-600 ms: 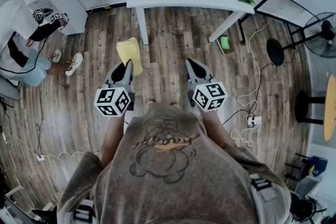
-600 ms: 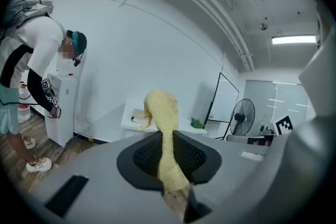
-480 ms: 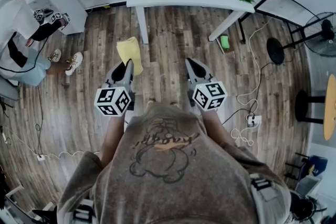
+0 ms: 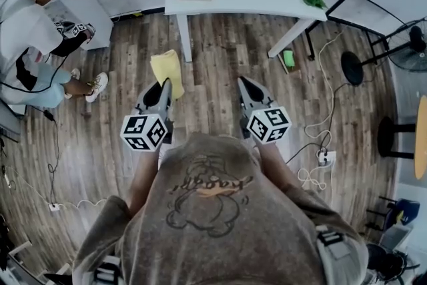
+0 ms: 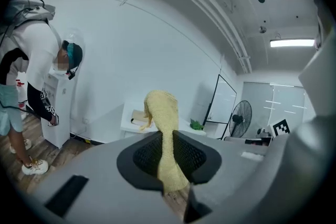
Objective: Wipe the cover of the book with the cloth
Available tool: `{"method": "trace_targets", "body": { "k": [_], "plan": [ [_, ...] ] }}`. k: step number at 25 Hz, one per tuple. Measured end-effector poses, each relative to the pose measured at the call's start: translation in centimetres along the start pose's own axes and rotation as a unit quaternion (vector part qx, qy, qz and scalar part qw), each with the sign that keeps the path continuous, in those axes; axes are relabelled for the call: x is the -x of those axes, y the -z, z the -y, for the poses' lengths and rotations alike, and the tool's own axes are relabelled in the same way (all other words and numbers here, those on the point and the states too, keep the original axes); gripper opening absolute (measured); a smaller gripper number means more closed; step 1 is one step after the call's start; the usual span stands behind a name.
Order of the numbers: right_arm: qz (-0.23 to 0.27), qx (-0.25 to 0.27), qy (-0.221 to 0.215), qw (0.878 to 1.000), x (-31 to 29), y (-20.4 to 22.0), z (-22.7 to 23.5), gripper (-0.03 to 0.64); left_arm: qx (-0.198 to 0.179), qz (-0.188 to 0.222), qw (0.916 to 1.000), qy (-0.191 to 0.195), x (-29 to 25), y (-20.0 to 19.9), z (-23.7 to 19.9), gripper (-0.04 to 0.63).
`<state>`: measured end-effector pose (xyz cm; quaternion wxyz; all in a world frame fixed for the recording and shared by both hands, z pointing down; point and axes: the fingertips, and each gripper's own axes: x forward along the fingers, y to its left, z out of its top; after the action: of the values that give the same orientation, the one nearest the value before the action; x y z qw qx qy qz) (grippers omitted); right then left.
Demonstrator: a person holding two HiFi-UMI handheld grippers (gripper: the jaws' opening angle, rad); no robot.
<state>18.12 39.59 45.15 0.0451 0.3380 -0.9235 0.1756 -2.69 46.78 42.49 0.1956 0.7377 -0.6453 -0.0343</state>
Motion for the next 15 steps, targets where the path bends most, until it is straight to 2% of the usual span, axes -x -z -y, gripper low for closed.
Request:
{"method": "trace_targets", "body": {
  "k": [8, 15],
  "plan": [
    [0.004, -0.017, 0.016, 1.000, -2.7, 0.0, 1.0, 0.002, -0.005, -0.005, 0.9999, 0.014, -2.6, -0.8, -2.3, 0.052],
    [0.007, -0.031, 0.009, 0.999, -8.3, -1.3, 3.9, 0.002, -0.004, -0.010, 0.9997, 0.022, -8.2, -1.6, -4.3, 0.052]
  ]
}}
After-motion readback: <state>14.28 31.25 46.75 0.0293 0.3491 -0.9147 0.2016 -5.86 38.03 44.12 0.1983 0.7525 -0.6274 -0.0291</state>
